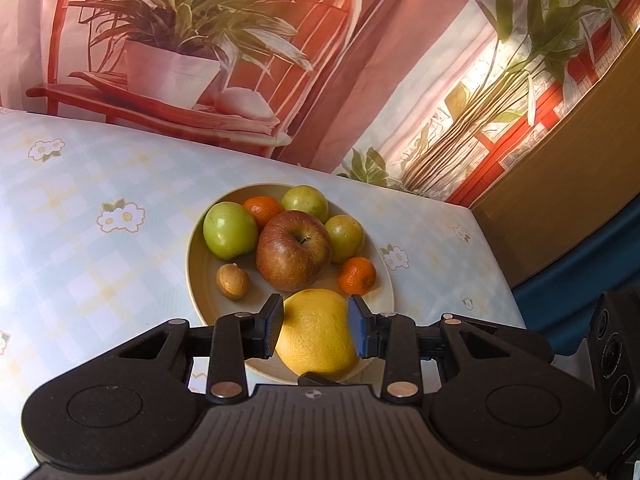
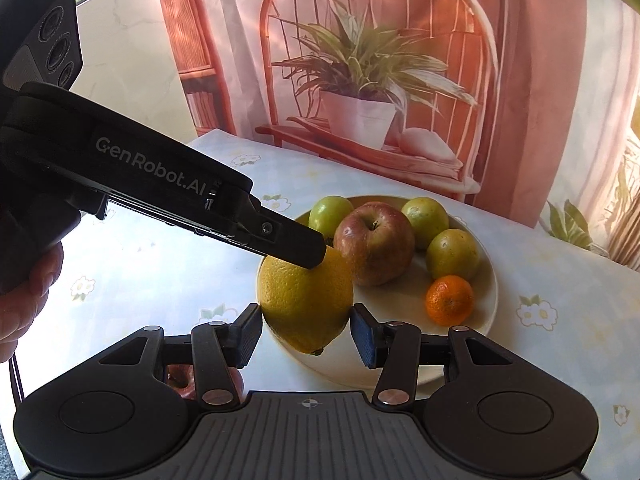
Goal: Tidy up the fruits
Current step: 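Carry the lemon with both grippers onto the cream plate, then open both grippers to release the lemon on the plate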
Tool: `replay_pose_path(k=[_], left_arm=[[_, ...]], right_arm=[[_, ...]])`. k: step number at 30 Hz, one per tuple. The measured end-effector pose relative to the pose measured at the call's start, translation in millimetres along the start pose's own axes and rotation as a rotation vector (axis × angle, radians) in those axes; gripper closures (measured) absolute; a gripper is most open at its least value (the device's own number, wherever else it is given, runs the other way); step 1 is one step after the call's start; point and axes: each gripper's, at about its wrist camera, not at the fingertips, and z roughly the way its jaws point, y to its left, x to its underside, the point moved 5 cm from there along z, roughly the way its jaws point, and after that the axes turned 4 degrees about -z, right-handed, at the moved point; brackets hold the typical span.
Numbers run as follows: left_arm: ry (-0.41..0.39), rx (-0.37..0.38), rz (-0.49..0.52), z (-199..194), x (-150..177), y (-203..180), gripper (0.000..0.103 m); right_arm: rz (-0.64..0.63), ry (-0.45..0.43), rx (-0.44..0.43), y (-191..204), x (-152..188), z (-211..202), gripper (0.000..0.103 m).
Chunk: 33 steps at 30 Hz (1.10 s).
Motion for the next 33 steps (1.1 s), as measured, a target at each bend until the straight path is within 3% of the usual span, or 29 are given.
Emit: replay_pose_path(k=[14,25,33], left_arm=[[0.022,-0.013,-0.083,15,-3,29,0.066],[0.013,-0.037,-0.045,16,-5,25,0.065],[-0.007,-0.064,-0.043,14,-8,29,0.065]], right_arm=[[-0.041,0.029,0.006,4,-15,29,0.062],[-0.014,0.066,-0.004,0,-8,28,0.060],[0.018,0.057,-0.028,0,-6,31,0.067]])
